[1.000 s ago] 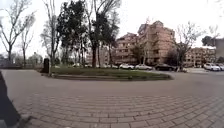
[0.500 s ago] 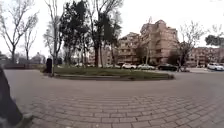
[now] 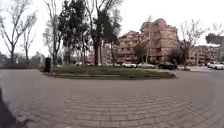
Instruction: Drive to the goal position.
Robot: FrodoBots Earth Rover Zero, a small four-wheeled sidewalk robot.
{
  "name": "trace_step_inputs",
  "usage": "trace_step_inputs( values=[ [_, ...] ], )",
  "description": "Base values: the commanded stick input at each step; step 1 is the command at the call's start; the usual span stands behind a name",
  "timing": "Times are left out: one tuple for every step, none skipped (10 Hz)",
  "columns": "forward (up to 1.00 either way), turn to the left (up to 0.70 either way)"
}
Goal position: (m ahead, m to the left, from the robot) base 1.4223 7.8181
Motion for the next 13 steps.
trace_step_inputs(
  values=[
    [0.45,0.00],
    [0.45,0.00],
    [0.45,0.00],
    [0.45,0.00],
    [0.45,0.00],
    [0.45,0.13],
    [0.45,0.27],
    [0.45,0.27],
    [0.45,0.27],
    [0.45,0.27],
    [0.45,0.27],
    [0.45,0.27],
    [0.45,0.27]
  ],
)
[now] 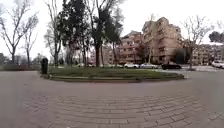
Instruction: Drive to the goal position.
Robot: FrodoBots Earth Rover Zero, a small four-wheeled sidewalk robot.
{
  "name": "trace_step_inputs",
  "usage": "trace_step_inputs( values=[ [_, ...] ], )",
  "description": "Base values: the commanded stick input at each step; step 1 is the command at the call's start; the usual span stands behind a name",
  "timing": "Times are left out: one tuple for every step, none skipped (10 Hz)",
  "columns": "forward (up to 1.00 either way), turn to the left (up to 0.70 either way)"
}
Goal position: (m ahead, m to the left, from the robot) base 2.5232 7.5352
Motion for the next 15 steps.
trace_step_inputs(
  values=[
    [0.45,0.27],
    [0.45,0.27],
    [0.45,0.27],
    [0.45,0.27],
    [0.45,0.27],
    [0.45,0.27],
    [0.45,0.27],
    [0.45,0.27],
    [0.45,0.27],
    [0.45,0.27],
    [0.45,0.27],
    [0.45,0.27],
    [0.45,0.27],
    [0.45,0.27],
    [0.45,0.27]
  ],
)
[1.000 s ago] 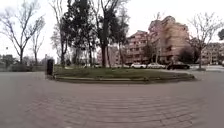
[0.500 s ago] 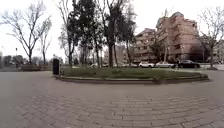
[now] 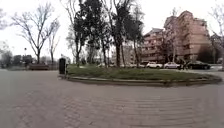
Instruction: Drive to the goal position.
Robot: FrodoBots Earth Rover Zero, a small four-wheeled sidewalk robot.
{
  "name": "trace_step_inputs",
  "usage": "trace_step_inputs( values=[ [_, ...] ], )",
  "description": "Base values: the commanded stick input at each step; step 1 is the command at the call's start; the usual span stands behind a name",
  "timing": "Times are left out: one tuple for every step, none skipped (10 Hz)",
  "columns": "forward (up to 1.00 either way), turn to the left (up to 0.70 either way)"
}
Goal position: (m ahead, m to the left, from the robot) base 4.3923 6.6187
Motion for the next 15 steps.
trace_step_inputs(
  values=[
    [0.45,0.27],
    [0.45,0.27],
    [0.45,0.27],
    [0.45,0.27],
    [0.45,0.27],
    [0.45,0.27],
    [0.45,0.27],
    [0.45,0.27],
    [0.45,0.27],
    [0.45,0.27],
    [0.45,0.27],
    [0.51,0.27],
    [0.58,0.27],
    [0.68,0.27],
    [0.70,0.27]
  ],
)
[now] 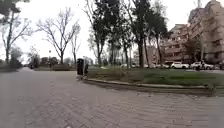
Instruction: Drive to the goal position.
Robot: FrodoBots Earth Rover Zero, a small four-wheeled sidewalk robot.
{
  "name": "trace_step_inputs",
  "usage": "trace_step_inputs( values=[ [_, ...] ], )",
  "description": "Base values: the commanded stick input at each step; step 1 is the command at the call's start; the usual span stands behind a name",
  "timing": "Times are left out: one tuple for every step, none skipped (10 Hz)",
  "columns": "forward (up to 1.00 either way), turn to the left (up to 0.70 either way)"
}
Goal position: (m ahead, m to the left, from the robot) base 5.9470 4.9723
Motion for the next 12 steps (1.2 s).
trace_step_inputs(
  values=[
    [0.70,0.27],
    [0.70,0.27],
    [0.70,0.27],
    [0.70,0.27],
    [0.70,0.27],
    [0.70,0.27],
    [0.70,0.27],
    [0.70,0.27],
    [0.70,0.27],
    [0.70,0.27],
    [0.70,0.27],
    [0.70,0.27]
  ],
)
